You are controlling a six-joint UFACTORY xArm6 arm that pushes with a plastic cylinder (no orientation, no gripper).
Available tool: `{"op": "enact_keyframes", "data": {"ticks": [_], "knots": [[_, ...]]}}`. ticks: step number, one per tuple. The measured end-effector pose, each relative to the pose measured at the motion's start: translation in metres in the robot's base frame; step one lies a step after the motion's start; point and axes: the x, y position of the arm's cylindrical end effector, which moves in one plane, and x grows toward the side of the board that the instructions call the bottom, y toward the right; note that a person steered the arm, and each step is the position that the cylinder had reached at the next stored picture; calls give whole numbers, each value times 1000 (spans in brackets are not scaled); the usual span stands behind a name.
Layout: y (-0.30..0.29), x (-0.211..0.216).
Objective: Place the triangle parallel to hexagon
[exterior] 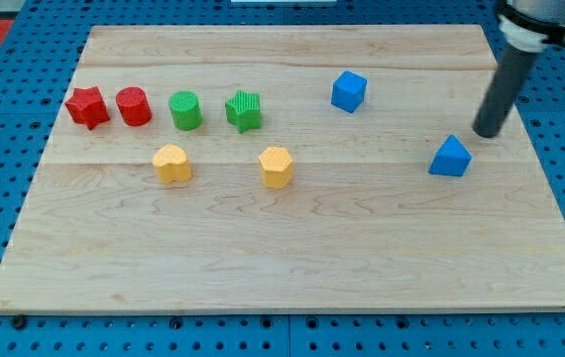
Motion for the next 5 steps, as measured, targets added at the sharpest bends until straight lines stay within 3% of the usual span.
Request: {"op": "enact_keyframes", "data": {"ticks": [1, 3, 4, 5], "knots": [[-4, 32], [-54, 2], [-92, 13], [-28, 18]]}}
